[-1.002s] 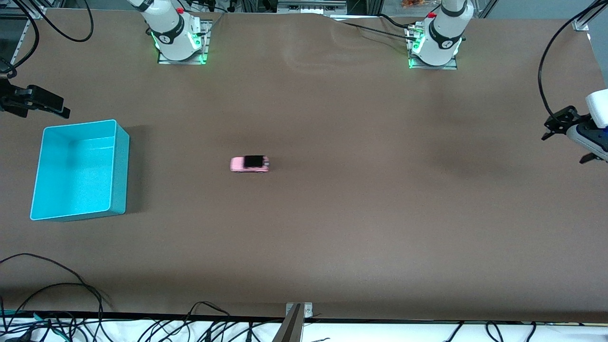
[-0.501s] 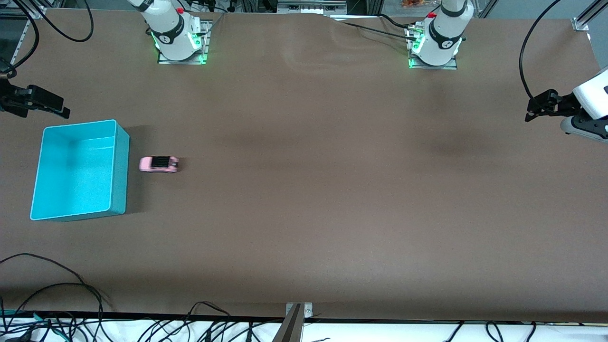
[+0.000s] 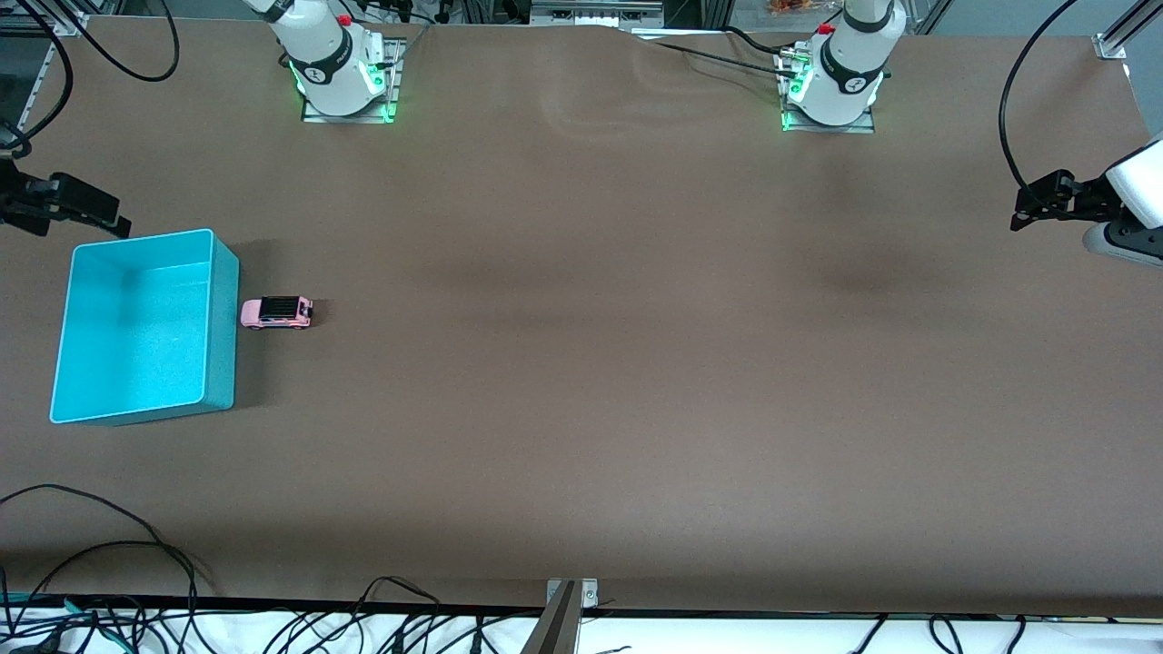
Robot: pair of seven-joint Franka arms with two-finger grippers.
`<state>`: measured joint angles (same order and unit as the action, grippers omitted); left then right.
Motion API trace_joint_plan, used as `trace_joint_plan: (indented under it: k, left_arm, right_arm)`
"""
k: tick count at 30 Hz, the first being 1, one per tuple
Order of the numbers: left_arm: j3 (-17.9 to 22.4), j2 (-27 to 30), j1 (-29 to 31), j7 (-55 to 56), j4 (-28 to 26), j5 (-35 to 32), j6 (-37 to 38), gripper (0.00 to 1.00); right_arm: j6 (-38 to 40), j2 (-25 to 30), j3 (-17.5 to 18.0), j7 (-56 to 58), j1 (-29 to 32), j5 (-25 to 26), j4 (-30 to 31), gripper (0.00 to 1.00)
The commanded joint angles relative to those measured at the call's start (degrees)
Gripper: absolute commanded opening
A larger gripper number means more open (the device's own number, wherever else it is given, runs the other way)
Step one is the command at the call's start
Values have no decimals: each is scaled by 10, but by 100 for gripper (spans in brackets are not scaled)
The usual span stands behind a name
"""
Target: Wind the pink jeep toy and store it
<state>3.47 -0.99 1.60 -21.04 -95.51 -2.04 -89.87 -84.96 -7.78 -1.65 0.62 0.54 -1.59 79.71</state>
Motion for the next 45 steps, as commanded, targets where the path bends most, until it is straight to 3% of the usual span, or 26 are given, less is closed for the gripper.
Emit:
trace_joint_plan:
  k: [1,12,20,23,27,32,38,45]
  left_arm:
    - [-11,19,9,17,-7,-6,10,100]
    - [-29,77,-6,122,-29,2,17,100]
    - [-53,71,-13,169,-3,4,48,100]
    - [-44,56,-26,169,10,3,54,100]
    - [-1,46,-66,167,27,4,63,100]
    - [3,49,-74,169,27,3,63,100]
    - [-13,48,-73,182,28,3,63,100]
    - [-13,45,-71,182,28,4,59,100]
  right_arm:
    - [-43,10,4,3,-4,4,43,100]
    - [-53,24,5,5,-5,7,69,100]
    - [-124,29,10,6,-5,4,110,100]
    - [-135,29,20,5,-5,3,109,100]
    - [-147,28,27,3,-5,2,110,100]
    - [-164,28,27,6,-5,2,124,100]
    - [-250,52,29,15,-5,4,216,100]
    - [-334,66,30,114,-5,1,323,100]
